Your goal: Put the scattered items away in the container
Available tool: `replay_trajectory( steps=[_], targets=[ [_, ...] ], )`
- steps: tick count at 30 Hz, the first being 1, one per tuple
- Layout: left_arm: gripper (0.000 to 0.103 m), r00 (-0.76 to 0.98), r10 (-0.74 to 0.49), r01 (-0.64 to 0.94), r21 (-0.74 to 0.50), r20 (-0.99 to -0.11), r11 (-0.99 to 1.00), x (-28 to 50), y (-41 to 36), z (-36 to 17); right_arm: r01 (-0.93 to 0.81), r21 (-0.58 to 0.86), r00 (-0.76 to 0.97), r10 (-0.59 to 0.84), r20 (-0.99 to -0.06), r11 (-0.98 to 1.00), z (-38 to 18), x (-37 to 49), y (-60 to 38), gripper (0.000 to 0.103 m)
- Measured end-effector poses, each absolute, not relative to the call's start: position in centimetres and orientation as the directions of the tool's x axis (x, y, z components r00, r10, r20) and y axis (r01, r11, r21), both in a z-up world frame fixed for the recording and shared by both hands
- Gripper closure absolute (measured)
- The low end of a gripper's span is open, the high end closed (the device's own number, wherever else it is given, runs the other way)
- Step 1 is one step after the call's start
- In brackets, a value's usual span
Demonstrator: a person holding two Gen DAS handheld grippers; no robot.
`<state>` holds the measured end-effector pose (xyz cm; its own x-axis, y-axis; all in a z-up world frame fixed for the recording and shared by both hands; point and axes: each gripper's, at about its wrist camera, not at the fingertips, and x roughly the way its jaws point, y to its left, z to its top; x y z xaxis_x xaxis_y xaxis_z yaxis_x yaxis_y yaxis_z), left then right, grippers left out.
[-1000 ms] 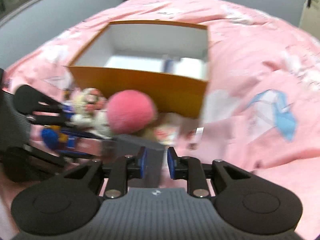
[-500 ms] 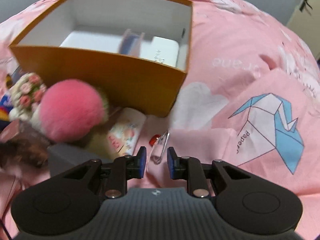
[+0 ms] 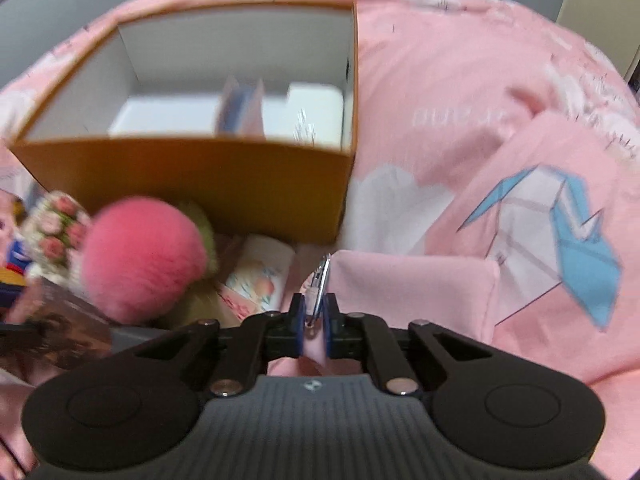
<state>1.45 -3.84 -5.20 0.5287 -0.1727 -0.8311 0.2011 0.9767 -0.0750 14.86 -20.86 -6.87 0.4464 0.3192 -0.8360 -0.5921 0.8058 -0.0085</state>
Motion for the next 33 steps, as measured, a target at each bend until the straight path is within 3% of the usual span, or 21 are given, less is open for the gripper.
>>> replay_trajectory(
  steps=[9, 20, 26, 31, 33],
  targets=[
    [0.077, 0.588, -0.228, 0.150, -0.172, -0.776, 0.974, 0.4, -2.2, -2.7, -0.639, 0.033, 0.519, 0.461, -0.720, 0.769, 1.4, 11.3, -21.6, 0.094],
    [0.077, 0.669, -0.187, 0.020, -0.234, -0.720, 0.972, -1.0, 1.1, 0.1, -0.778, 0.291, 0.319, 0.750, -0.579, 0.556, 6.3, 7.9, -18.3, 0.094],
    [0.077, 0.651, -0.156, -0.030, -0.231, -0.743, 0.973, -1.5, 2.6, -0.4, -0.734, 0.462, 0.171, 0.794, -0.584, 0.498, 4.1, 7.6, -17.4, 0.094],
    [0.077, 0.631, -0.183, -0.012, -0.246, -0.754, 0.969, -1.6, 2.4, -1.2, -0.630, 0.510, 0.153, 0.737, -0.658, 0.585, 0.5, 8.4, -19.2, 0.094],
    [0.077, 0.625, -0.205, 0.007, -0.257, -0.753, 0.966, -1.7, 2.1, -1.4, -0.605, 0.487, 0.169, 0.699, -0.695, 0.630, -0.5, 8.3, -20.1, 0.099]
  ],
)
